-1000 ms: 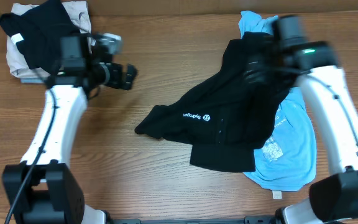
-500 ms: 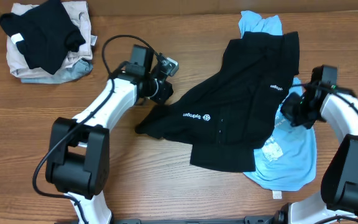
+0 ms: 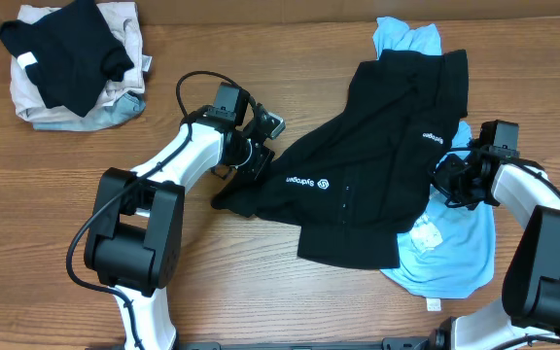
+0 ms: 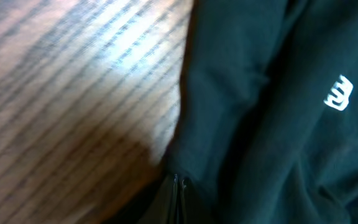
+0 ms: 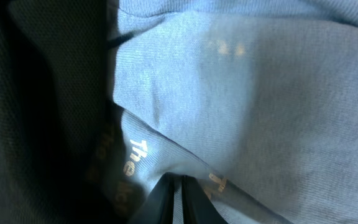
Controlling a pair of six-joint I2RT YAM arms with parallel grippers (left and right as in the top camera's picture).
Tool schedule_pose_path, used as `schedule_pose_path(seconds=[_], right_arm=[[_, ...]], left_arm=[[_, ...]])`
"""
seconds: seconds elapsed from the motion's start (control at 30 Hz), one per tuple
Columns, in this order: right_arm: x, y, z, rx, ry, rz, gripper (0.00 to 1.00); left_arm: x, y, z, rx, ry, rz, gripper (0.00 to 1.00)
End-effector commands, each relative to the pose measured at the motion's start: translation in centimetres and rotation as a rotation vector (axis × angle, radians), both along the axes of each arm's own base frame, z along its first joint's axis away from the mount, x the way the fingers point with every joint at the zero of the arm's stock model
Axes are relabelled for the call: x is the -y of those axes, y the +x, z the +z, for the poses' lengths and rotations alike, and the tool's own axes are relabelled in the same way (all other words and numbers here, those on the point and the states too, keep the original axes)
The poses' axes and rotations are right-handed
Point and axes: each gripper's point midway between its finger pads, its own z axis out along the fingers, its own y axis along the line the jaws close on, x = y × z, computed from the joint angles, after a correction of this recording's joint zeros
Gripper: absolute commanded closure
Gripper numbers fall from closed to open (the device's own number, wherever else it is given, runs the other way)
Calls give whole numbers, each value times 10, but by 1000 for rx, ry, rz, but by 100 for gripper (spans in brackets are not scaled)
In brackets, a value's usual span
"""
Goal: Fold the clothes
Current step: 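Pull the black garment toward table center with the right gripper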
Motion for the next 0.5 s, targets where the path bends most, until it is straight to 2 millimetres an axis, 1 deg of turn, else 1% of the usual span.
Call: schedule_pose_path(seconds=[0.0, 0.03, 0.07, 0.17, 0.23, 0.27, 0.3, 0.33, 0.4, 0.47], right_arm=[[1, -14, -23, -69, -11, -6, 90], [1, -13, -23, -63, -13, -6, 90], [1, -12, -23, -62, -13, -7, 90], [2, -9, -22, -49, -17, -7, 89], [7, -9, -23, -51, -44, -14, 89], [9, -8, -23, -47, -54, -16, 88], [9, -7, -24, -45, -54, -16, 88], [9, -6, -26, -44, -54, -17, 88], [9, -7, -32, -57, -51, -16, 87], [10, -9, -40, -72, -50, -17, 88]], left_arm=[[14, -15, 5, -33, -77, -110, 96], [16, -25, 5, -57, -92, -151, 96], [15, -27, 5, -63, -92, -158, 96], [14, -29, 2, -70, -86, -166, 96], [13, -30, -6, -84, -78, -164, 96], [12, -33, -23, -127, -70, -151, 95], [11, -36, -33, -155, -65, -142, 95], [10, -41, -47, -201, -55, -124, 96], [8, -46, -62, -240, -47, -113, 96], [5, -44, -69, -253, -35, -79, 96]])
